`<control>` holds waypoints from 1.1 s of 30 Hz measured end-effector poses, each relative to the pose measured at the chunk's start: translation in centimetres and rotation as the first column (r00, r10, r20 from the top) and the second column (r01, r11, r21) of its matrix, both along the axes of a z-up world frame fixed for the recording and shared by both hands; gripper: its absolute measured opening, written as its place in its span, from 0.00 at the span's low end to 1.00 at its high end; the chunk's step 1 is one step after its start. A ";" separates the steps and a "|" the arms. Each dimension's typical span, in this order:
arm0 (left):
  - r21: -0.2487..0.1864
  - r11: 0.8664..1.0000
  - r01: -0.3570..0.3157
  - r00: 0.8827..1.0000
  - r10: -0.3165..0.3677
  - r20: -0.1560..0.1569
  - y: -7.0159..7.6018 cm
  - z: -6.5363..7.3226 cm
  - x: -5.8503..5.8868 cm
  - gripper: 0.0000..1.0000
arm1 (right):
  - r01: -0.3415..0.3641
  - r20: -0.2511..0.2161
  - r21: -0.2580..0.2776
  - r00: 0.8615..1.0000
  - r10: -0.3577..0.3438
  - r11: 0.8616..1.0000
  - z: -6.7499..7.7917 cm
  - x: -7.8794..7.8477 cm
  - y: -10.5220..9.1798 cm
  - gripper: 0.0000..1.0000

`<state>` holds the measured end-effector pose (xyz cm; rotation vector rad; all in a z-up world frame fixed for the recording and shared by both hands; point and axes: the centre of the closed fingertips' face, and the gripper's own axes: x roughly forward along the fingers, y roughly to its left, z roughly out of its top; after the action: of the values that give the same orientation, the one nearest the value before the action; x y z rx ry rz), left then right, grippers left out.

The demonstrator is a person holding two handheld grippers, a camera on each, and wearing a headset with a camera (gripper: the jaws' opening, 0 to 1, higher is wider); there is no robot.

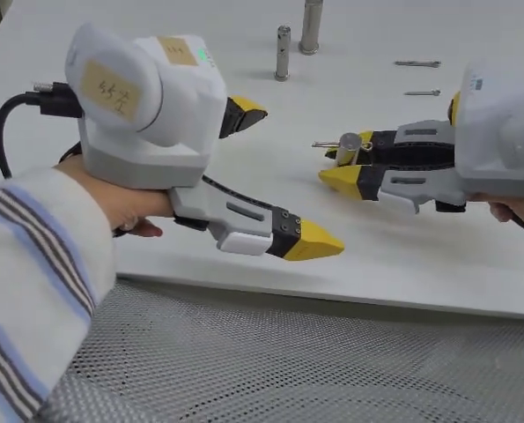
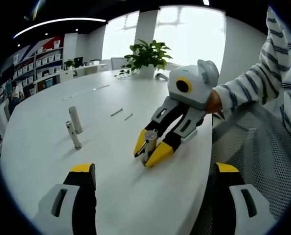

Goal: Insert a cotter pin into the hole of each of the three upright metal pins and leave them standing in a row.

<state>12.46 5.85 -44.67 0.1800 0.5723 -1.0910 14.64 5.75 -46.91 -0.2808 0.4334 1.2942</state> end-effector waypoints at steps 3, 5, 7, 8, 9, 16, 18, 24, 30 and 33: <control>-0.002 1.000 -0.014 1.000 0.014 -0.002 0.3 0.1 0.1 0.99 | 0.001 0.016 0.009 1.000 -0.002 1.000 0.6 0.8 0.8 0.08; -0.005 1.000 -0.027 1.000 0.027 -0.002 0.5 0.3 0.2 0.99 | 0.002 0.023 0.010 1.000 -0.002 1.000 0.9 1.3 1.3 0.08; -0.004 0.999 -0.036 0.999 0.036 0.002 0.8 0.5 0.4 0.99 | 0.001 0.031 0.019 1.000 -0.001 1.000 0.8 2.5 1.7 0.08; -0.004 0.999 -0.042 0.999 0.042 0.004 1.0 0.5 0.5 0.99 | 0.000 0.037 0.018 0.999 0.000 1.000 0.9 2.9 2.0 0.08; -0.004 0.999 -0.048 0.999 0.048 0.006 1.1 0.6 0.6 0.99 | -0.001 0.041 0.017 0.999 0.001 1.000 0.9 3.2 2.3 0.09; 0.010 0.995 -0.094 0.994 0.094 0.058 2.7 1.3 1.6 0.96 | 0.001 0.050 0.012 0.999 -0.002 1.000 0.7 4.8 4.1 0.08; 0.024 0.995 -0.099 0.991 0.097 0.088 3.2 1.6 1.8 0.93 | -0.009 0.051 0.008 0.999 0.008 1.000 0.3 5.1 4.8 0.09; 0.016 0.990 -0.142 0.986 0.141 0.084 4.2 2.0 2.3 0.95 | -0.004 0.042 0.007 0.999 0.004 1.000 -0.3 5.6 6.1 0.09; 0.014 0.984 -0.178 0.981 0.177 0.081 5.0 2.3 2.6 0.96 | -0.007 0.052 0.017 0.999 0.006 1.000 -0.3 5.6 7.3 0.09; 0.022 0.981 -0.190 0.979 0.188 0.083 5.3 2.3 2.8 0.96 | -0.019 0.060 0.016 0.998 0.018 1.000 -0.4 5.5 7.7 0.09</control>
<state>15.23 11.19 -42.39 0.1905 0.5224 -0.8871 20.15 13.48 -47.28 -0.3088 0.3700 1.3036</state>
